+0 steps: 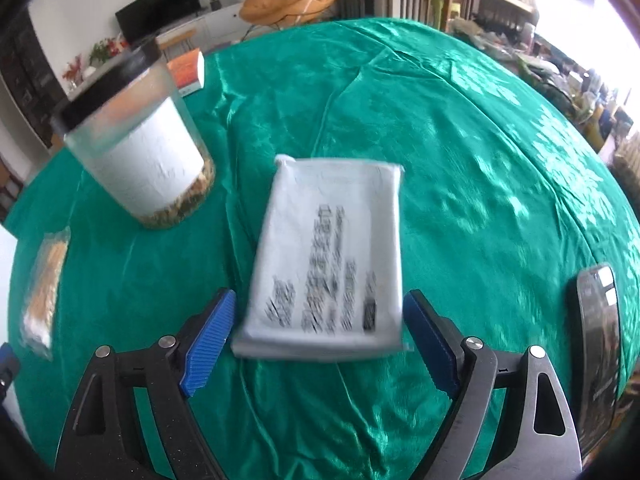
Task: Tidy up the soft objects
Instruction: 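Grasp the cotton swab bag with the left gripper while the right gripper holds the wipes pack, then carry the cotton swab bag and wipes pack into the white box and release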
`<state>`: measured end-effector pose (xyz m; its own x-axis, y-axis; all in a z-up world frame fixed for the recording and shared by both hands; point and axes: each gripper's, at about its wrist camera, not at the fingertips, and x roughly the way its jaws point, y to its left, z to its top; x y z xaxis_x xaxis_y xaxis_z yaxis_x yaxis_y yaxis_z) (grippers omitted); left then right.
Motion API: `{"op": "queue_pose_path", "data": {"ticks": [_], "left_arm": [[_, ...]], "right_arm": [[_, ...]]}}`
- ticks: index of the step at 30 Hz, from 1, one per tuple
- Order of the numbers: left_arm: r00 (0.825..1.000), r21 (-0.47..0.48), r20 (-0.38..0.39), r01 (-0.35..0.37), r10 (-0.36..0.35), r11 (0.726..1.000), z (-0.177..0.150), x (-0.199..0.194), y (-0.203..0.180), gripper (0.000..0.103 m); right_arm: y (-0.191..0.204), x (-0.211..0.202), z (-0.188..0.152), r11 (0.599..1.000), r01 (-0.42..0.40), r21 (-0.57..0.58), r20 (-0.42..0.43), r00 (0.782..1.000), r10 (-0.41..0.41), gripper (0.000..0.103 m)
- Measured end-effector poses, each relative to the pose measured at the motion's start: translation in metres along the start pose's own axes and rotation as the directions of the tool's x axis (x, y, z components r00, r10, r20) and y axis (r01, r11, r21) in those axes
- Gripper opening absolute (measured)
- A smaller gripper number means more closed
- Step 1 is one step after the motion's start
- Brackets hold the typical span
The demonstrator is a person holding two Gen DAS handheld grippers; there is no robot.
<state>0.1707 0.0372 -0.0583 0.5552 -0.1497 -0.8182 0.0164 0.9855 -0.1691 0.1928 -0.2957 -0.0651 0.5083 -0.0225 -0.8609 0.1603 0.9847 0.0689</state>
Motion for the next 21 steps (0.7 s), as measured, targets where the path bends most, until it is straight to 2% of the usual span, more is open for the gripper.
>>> {"op": "queue_pose_path", "data": {"ticks": [2,3,6,7,8,9,10,11,13,16,19,21], "left_arm": [[0.998,0.045,-0.068,-0.007,0.01,0.999,0.016,0.024,-0.014,0.103],[0.995,0.07,-0.097,-0.02,0.027,0.997,0.019,0.035,-0.019,0.103],[0.98,0.164,-0.159,-0.097,0.123,0.982,0.025,0.069,-0.035,0.1],[0.983,0.165,-0.146,-0.091,0.115,0.982,0.025,0.071,-0.036,0.09],[0.987,0.151,-0.121,-0.083,0.102,0.985,0.025,0.069,-0.035,0.072],[0.99,0.151,-0.097,-0.085,0.1,0.985,0.024,0.065,-0.036,0.061],[0.992,0.153,-0.093,-0.072,0.087,0.986,0.023,0.062,-0.036,0.042],[0.993,0.147,-0.095,-0.054,0.068,0.988,0.023,0.057,-0.035,0.036],[0.997,0.102,-0.08,0.005,0.003,0.995,0.023,0.038,-0.027,0.035],[0.997,0.045,0.0,0.08,-0.08,0.996,0.022,-0.013,-0.009,0.035],[0.987,-0.006,0.085,0.14,-0.139,0.99,0.017,-0.081,0.024,0.035],[0.982,-0.023,0.134,0.134,-0.129,0.991,0.01,-0.122,0.05,0.035]], "right_arm": [[0.003,0.01,0.013,0.999,0.007,-0.032,-0.051,0.999,-0.009,0.083],[0.004,0.013,0.017,0.998,0.024,-0.051,-0.058,0.998,-0.027,0.069],[0.006,0.014,0.025,0.995,0.032,-0.091,-0.052,0.998,-0.037,0.067],[0.005,0.011,0.027,0.996,0.028,-0.084,-0.043,0.999,-0.032,0.067],[0.003,0.005,0.029,0.997,0.03,-0.075,-0.021,0.999,-0.032,0.065],[0.001,-0.004,0.03,0.997,0.046,-0.067,0.019,0.999,-0.044,0.065],[-0.001,-0.017,0.034,0.996,0.065,-0.058,0.079,0.995,-0.06,0.065],[-0.004,-0.028,0.036,0.996,0.073,-0.047,0.126,0.99,-0.067,0.065],[-0.009,-0.05,0.044,0.997,0.074,-0.024,0.178,0.982,-0.069,0.065],[-0.001,-0.089,0.055,0.999,0.032,-0.035,0.217,0.976,-0.023,0.065],[0.048,-0.135,0.049,0.987,-0.042,-0.155,0.226,0.971,0.076,0.065],[0.09,-0.159,0.034,0.964,-0.117,-0.238,0.214,0.962,0.17,0.065]]}}
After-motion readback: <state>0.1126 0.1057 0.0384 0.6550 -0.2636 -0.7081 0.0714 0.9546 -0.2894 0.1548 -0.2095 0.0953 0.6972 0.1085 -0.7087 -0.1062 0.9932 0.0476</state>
